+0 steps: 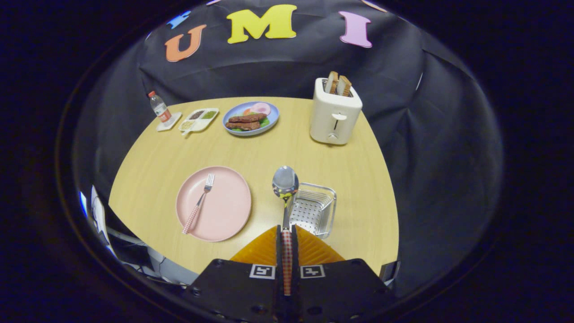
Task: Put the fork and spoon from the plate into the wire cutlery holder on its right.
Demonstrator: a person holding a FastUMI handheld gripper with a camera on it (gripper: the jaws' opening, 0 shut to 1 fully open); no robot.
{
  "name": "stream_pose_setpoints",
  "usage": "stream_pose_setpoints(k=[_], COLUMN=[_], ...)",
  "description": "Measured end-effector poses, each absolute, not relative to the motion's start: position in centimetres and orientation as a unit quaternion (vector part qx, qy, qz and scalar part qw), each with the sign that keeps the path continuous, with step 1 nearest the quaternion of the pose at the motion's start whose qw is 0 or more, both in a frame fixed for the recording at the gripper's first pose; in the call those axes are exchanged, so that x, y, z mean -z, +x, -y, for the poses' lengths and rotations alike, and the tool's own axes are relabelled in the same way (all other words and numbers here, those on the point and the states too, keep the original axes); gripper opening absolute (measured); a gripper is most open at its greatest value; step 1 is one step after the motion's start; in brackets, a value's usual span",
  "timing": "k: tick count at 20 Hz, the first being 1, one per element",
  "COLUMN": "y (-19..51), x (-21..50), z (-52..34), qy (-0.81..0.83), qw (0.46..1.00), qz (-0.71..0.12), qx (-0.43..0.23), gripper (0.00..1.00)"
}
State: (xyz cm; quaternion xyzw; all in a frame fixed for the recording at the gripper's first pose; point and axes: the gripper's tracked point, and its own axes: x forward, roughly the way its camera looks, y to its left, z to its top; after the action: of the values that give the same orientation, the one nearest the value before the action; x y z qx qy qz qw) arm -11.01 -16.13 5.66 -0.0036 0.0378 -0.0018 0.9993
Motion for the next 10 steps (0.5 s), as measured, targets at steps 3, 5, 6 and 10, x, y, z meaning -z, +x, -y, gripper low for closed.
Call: stream_pose_setpoints(k=[3,5,6,10], y=[-11.3,-11.5,-11.8,-11.8], x=[-5.8,-5.6,-5.4,-4.9], z=[18.0,18.2,18.0,19.0], qy=[0.004,0.009,0.015,0.012], qw=[0.998,0.996,0.994,0.988], qz=[-0.06,-0.087,-0.105,-0.15], qx=[-0.001,-0.016,-0.029,-0.034], gripper=[0.06,0.06,0.06,0.06])
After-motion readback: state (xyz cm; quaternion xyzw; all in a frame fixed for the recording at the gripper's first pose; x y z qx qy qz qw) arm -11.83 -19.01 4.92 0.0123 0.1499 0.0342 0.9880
